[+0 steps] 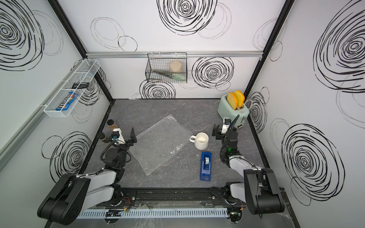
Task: Wrap mugs in bubble wrap
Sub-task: Pick up the mug from the center of the board.
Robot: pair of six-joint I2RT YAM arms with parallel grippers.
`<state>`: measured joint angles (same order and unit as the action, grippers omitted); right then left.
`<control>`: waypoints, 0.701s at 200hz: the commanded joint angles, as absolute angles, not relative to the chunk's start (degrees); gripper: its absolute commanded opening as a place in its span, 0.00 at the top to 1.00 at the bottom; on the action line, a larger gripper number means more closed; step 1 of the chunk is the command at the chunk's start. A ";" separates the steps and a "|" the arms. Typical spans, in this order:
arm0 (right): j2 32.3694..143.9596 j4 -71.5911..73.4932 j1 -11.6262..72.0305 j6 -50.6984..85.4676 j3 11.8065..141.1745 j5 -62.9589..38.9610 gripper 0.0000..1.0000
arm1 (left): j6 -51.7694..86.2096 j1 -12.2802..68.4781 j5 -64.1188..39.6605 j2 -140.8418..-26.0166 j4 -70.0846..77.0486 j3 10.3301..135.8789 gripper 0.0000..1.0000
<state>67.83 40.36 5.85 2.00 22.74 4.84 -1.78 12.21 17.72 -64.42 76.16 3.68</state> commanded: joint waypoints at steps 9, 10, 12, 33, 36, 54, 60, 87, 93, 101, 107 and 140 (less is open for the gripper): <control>60.27 24.34 9.80 3.80 28.67 3.16 0.03 | -1.18 17.47 20.78 -54.85 70.95 4.94 0.04; 59.93 23.99 9.95 3.92 28.84 3.21 0.03 | -0.85 17.65 20.80 -54.63 70.41 5.02 0.04; 59.32 23.33 10.29 4.17 29.18 3.18 0.03 | -0.30 18.04 20.89 -53.71 69.24 5.25 0.04; 53.77 13.98 12.73 9.46 33.31 4.88 0.03 | 5.61 23.06 20.52 -43.94 56.19 7.85 0.04; 53.06 12.17 12.82 10.66 34.10 4.72 0.03 | 6.68 24.05 20.81 -42.55 54.52 8.03 0.04; 49.56 4.18 12.55 17.90 36.90 0.62 0.03 | 14.04 28.38 20.59 -35.27 44.09 9.59 0.04; 48.94 1.77 12.39 18.81 37.51 -0.78 0.03 | 16.26 29.49 20.02 -33.27 40.87 10.09 0.04; 47.04 -7.74 8.92 24.73 37.47 -4.91 0.03 | 19.29 30.66 17.75 -27.56 29.18 11.27 0.04; 47.00 -8.70 7.07 24.84 37.56 -8.46 0.03 | 19.18 30.43 18.99 -26.81 26.83 11.74 0.04; 47.79 -10.59 4.66 24.59 38.50 -12.94 0.03 | 20.08 30.00 20.73 -26.02 24.78 12.47 0.04; 48.95 -12.50 3.74 24.11 39.55 -14.95 0.03 | 20.28 29.40 20.88 -25.49 21.70 13.63 0.04; 56.80 -21.83 6.11 22.03 43.42 -12.40 0.09 | 26.95 27.10 24.11 -24.34 18.53 11.55 0.04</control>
